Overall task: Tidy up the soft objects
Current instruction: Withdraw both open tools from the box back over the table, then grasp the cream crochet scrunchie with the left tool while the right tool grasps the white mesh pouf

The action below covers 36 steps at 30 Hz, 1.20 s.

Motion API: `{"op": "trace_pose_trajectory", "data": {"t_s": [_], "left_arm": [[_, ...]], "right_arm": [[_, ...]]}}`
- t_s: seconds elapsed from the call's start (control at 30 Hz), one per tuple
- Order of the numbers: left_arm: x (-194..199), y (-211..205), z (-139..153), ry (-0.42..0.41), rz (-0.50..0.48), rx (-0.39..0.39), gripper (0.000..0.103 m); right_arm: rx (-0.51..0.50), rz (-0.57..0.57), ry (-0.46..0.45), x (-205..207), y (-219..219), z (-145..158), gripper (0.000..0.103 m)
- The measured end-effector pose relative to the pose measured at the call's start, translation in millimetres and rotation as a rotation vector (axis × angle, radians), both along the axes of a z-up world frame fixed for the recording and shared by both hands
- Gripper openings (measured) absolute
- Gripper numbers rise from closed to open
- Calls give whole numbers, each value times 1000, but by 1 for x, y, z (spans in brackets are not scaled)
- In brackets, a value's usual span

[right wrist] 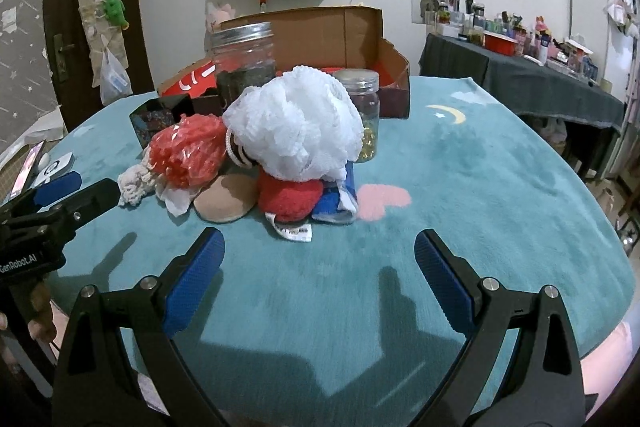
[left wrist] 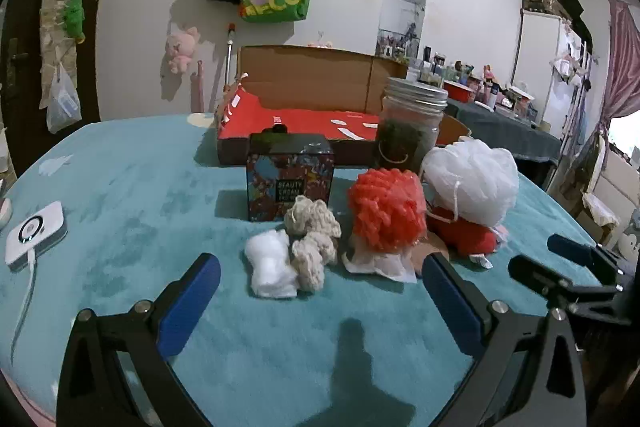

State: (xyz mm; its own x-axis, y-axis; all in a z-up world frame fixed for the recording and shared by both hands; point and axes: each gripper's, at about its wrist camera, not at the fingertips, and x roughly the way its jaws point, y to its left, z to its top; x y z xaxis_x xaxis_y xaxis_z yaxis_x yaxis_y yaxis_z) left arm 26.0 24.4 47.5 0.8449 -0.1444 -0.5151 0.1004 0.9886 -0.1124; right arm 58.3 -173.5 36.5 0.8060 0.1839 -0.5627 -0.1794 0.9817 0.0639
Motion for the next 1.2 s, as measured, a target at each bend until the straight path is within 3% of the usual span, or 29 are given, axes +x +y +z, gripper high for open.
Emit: {"op": "trace_pose_trajectory", "data": {"t_s": [0.2,0.43,0.57,0.83,1.2], "left_arm": [[22,2,4,39,-39,43,95],[47,-1,0,127,-105,101,72],[56,3,-5,170,-136,91,64],[53,13,-3,199,-186,43,64],[62,7,-5,213,-262,93,63]], "right_arm": [[31,6,5,19,-4,14,97],[48,24,11,50,-3,27,97],[80,61,41,67,-4,26,97],[142,121,93,90,-5,24,97],[110,155,100,94,-1,20,97]]}}
